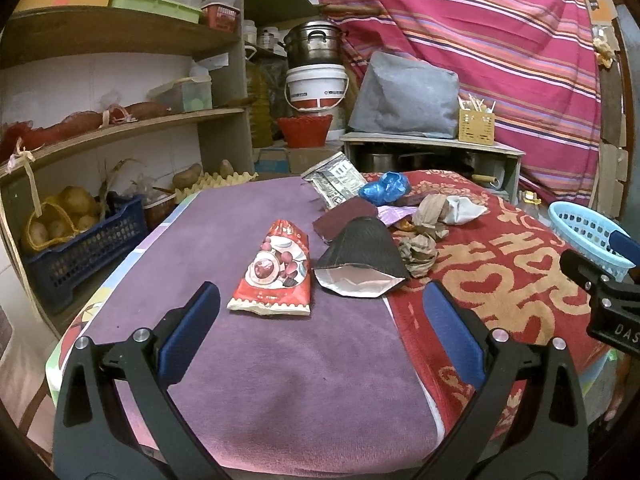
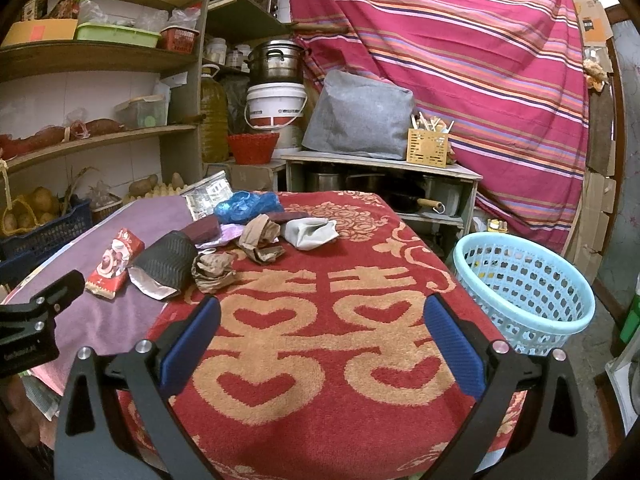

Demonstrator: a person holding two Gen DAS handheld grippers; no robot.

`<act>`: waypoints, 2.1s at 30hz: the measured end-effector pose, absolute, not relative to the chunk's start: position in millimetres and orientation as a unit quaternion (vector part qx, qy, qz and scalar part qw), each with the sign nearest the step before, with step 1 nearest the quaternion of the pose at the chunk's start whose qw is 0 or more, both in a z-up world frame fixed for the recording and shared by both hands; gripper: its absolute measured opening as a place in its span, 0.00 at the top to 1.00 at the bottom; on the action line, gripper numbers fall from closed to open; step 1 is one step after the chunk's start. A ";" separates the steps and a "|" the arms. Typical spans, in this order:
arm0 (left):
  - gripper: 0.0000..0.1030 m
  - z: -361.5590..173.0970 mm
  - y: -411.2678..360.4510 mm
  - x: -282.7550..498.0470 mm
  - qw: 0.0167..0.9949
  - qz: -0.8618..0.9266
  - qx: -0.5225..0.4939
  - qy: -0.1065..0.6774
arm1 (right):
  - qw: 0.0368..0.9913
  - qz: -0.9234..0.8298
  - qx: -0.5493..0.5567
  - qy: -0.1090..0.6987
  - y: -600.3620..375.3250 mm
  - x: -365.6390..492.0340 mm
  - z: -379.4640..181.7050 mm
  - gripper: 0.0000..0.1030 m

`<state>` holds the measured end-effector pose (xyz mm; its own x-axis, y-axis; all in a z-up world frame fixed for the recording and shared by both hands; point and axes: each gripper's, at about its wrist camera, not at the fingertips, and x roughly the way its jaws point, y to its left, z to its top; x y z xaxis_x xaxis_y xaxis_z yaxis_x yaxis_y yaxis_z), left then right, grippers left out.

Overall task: Collect trash
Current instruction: 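Grasp the red snack bag with the left tool while the right tool grasps brown paper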

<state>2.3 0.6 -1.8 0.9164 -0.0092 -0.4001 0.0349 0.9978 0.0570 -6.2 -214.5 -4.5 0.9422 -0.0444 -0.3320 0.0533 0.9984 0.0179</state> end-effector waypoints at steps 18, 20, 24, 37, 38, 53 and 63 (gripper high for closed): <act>0.05 39.1 37.4 58.9 0.974 0.012 0.020 0.226 | 0.977 0.014 0.030 0.212 -204.6 43.8 21.0 0.04; 0.05 42.4 38.4 70.4 0.972 0.009 0.023 0.233 | 0.977 0.013 0.027 0.212 -201.8 56.6 30.8 0.04; 0.05 43.9 40.3 93.9 0.970 0.014 0.030 0.241 | 0.978 0.006 0.024 0.209 -195.5 75.9 44.7 0.04; 0.05 -14.1 56.7 144.4 0.948 0.027 0.044 0.315 | 0.968 -0.002 0.008 0.250 -192.3 120.0 12.0 0.04; 0.05 -16.5 57.3 147.5 0.946 0.029 0.047 0.319 | 0.968 0.000 0.008 0.252 -191.5 121.6 12.4 0.04; 0.05 -37.5 58.5 162.4 0.919 -0.029 0.035 0.392 | 0.957 0.007 -0.010 0.291 -164.7 134.8 0.7 0.04; 0.27 -42.3 62.7 150.7 0.909 -0.056 0.052 0.409 | 0.953 0.007 -0.020 0.302 -160.8 130.2 2.0 0.04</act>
<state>150.7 62.7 -42.3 0.6595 -0.0588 -0.7494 0.1433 0.9885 0.0485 130.2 -160.8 2.0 0.8180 0.0017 -0.5752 -0.0255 0.9991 -0.0332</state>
